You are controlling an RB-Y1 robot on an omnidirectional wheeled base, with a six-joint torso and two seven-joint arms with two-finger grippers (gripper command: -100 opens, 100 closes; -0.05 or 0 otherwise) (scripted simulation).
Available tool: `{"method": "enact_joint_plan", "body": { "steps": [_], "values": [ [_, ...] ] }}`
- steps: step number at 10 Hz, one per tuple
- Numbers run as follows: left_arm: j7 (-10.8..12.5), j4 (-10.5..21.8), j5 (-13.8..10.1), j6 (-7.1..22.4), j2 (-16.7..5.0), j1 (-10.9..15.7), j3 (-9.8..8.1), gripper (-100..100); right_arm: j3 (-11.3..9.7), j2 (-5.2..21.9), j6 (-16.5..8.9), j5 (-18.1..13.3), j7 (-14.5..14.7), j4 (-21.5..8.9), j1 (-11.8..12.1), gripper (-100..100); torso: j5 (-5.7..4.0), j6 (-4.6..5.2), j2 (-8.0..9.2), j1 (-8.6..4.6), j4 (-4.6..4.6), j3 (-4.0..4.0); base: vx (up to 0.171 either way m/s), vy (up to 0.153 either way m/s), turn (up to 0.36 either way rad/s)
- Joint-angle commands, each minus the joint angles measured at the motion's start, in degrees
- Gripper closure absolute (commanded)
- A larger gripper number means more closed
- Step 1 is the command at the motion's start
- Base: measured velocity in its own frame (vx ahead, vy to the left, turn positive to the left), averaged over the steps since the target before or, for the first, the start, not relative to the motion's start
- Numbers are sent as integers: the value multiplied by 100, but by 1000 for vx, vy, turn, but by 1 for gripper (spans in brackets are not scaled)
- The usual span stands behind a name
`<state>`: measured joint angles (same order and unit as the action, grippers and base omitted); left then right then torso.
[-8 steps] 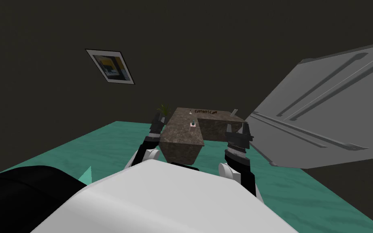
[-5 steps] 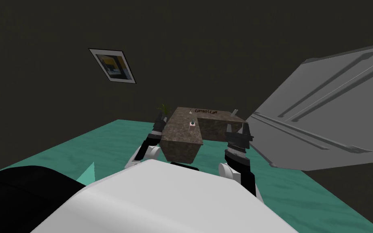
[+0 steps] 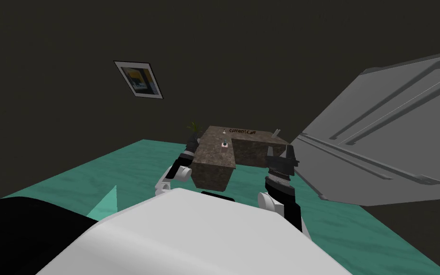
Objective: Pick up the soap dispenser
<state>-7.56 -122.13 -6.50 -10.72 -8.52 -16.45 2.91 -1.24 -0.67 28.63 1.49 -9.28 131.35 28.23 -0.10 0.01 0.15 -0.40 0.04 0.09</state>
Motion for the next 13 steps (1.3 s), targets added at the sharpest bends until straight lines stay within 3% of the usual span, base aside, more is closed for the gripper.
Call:
{"method": "enact_joint_plan", "body": {
  "steps": [1,2,6,9,12,13],
  "values": [
    [-56,222,-101,286,-99,286,-42,-100,0,0,0,0,0,0,0,0,0,0,0,0,0,0,-53,-82,55],
    [-56,222,-101,317,-99,361,-42,-100,0,0,0,0,0,0,0,0,2,0,0,6,0,0,-42,-71,32],
    [-227,869,-377,1047,-333,1171,-144,-100,0,0,0,0,0,0,0,0,-2,1,6,-7,2,4,-66,-118,82],
    [-287,1109,-473,1458,-411,1626,-180,-100,0,0,0,0,0,0,0,0,2,-1,0,5,-1,0,-49,-83,51],
    [-406,1619,-662,1947,-555,2182,-254,-100,0,0,0,0,0,0,0,0,2,-1,-4,8,-1,-2,-49,-88,73],
    [-406,1619,-662,2090,-555,2317,-254,-100,0,0,0,0,0,0,0,0,1,-2,-2,3,-1,-1,-45,-87,53]
  ]
}}
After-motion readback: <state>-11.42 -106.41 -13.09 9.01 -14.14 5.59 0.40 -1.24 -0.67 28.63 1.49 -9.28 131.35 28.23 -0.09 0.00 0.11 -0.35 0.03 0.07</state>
